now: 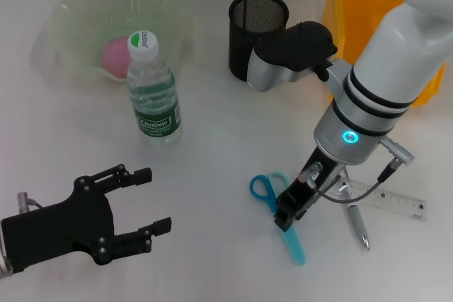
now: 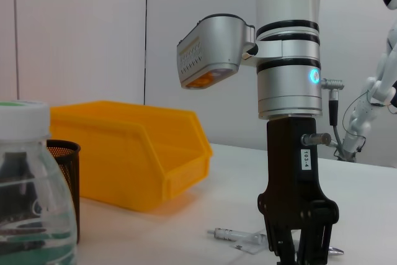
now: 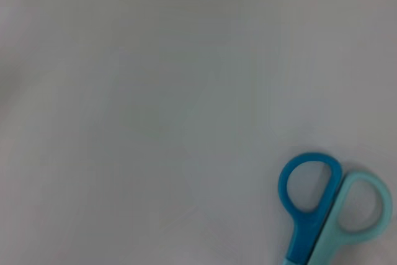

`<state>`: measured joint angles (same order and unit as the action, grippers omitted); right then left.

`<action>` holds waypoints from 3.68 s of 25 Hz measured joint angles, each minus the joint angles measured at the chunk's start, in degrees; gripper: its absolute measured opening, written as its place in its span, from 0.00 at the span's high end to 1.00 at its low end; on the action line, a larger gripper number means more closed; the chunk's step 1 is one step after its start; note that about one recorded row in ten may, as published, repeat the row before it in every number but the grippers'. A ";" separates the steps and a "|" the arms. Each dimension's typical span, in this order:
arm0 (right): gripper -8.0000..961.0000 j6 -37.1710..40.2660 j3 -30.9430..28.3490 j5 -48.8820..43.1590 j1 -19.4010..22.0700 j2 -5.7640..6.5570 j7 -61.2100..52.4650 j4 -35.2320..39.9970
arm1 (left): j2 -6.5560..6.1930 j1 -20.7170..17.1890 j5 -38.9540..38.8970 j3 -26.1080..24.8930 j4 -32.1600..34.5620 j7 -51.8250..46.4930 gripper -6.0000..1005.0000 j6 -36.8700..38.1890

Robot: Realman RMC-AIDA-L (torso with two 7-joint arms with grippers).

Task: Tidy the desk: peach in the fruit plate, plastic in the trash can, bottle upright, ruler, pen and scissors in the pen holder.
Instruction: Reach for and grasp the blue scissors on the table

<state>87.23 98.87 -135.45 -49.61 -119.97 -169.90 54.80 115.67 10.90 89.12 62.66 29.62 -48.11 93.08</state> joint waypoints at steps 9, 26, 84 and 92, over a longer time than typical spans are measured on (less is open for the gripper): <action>0.69 0.09 0.01 0.34 -0.14 0.00 0.00 -0.37 | -0.01 0.00 0.00 0.00 0.00 0.03 0.25 0.00; 0.66 -0.63 0.35 0.64 -1.27 0.00 0.14 -1.81 | 0.00 -0.01 0.00 0.00 -0.65 0.79 0.26 -0.01; 0.72 -1.57 3.79 1.33 -3.23 0.00 0.04 -2.52 | -0.09 -0.09 0.00 0.00 -0.71 0.83 0.27 -0.09; 0.71 -1.62 4.43 1.33 -3.47 0.00 0.05 -2.58 | -0.09 -0.09 0.00 0.00 -0.70 0.83 0.27 -0.10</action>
<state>85.62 103.30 -134.11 -53.08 -119.97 -169.85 52.22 115.57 10.81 89.12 62.67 28.92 -47.29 92.98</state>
